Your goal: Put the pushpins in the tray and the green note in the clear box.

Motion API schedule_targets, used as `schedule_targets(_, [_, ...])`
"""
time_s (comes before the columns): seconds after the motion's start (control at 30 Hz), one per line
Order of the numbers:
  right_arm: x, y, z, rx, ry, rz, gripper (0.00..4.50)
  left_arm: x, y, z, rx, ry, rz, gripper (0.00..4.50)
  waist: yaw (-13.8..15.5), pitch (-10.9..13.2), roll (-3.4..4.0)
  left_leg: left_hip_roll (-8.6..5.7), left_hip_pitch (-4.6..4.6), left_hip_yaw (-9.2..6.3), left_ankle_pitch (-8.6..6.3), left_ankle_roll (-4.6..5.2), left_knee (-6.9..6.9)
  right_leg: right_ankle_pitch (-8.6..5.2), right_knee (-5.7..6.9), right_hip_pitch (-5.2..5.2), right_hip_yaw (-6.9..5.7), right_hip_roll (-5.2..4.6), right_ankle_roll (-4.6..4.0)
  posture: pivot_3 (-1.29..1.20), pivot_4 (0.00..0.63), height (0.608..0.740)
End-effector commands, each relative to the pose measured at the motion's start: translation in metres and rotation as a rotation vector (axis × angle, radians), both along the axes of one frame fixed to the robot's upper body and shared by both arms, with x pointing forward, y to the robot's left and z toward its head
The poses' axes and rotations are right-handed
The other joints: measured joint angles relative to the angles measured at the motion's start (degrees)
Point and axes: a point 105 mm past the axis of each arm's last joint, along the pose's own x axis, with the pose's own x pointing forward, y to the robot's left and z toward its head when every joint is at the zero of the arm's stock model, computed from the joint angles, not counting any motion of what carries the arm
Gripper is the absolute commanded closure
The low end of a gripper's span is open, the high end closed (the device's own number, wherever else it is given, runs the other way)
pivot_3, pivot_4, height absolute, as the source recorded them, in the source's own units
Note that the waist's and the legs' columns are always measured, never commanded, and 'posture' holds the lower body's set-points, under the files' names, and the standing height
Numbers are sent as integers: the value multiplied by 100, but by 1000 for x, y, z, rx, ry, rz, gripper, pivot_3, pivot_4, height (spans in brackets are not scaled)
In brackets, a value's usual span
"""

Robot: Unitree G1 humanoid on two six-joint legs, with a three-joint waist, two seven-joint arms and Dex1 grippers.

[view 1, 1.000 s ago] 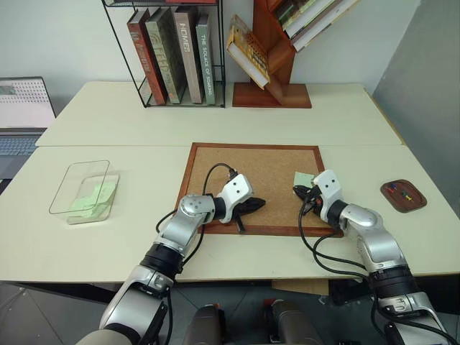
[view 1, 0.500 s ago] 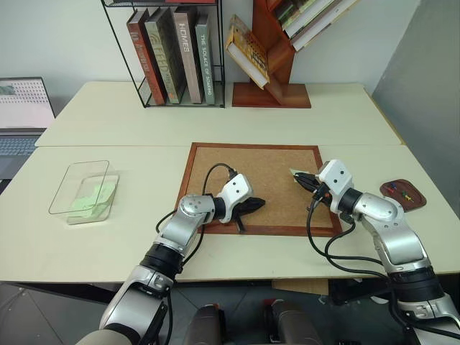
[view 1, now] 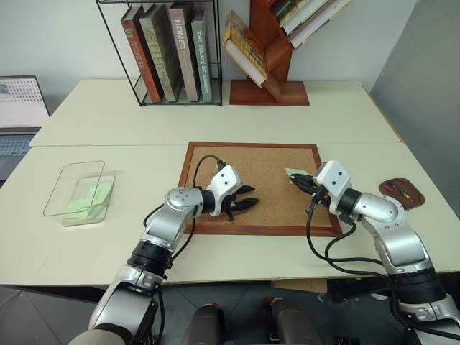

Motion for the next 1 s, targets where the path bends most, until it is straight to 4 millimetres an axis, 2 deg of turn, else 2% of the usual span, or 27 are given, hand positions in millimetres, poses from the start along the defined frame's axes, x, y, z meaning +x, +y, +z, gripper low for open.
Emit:
schedule_targets(0.03, [-5, 8, 16, 17, -28, 47, 4500, 4, -6, 29, 22, -208, -65, 1953, 2, 2, -4, 0, 0, 1, 0, 0, 0, 0, 0, 0, 0, 0, 0, 0, 150, 740])
schedule_targets(0.13, [-7, 10, 18, 24, -11, 58, 4500, 8, -12, 41, 24, -330, -85, 1355, 8, 3, -5, -1, 0, 1, 0, 0, 1, 0, -1, 0, 0, -2, 0, 0, 150, 740])
schedule_targets(0.2, [-8, 11, 20, 30, 4, 67, 4500, 8, -16, 41, 39, -356, -130, 879, 8, 4, -6, -1, -1, 2, 0, 0, 0, 0, -1, 0, 0, -2, 0, 0, 150, 740])
schedule_targets(0.4, [-12, 14, 25, 39, 43, 90, 4500, 10, -25, 35, 96, -386, -214, 879, 5, 5, -8, -1, -1, 3, 0, 0, 0, 0, 0, 0, -1, -1, 0, 0, 150, 740])
schedule_targets(0.8, [-14, 18, 37, 87, 86, 101, 4500, 29, -47, 38, 56, -381, -220, 879, 10, 9, -15, -3, -11, 1, 0, 1, 2, 1, -3, -5, -4, -1, 2, 0, 150, 740])
schedule_targets(0.9, [-14, 19, 39, 99, 93, 102, 4500, 32, -49, 40, 42, -371, -223, 1346, 4, 10, -17, -3, -13, 1, 0, 1, 2, 1, -2, -8, -5, 0, 2, 0, 150, 740])
schedule_targets(1.0, [-14, 20, 40, 104, 98, 103, 4500, 33, -51, 41, 38, -361, -229, 2025, 4, 10, -17, -3, -14, -1, 0, 1, 2, 1, -2, -8, -7, 1, 2, 0, 150, 740])
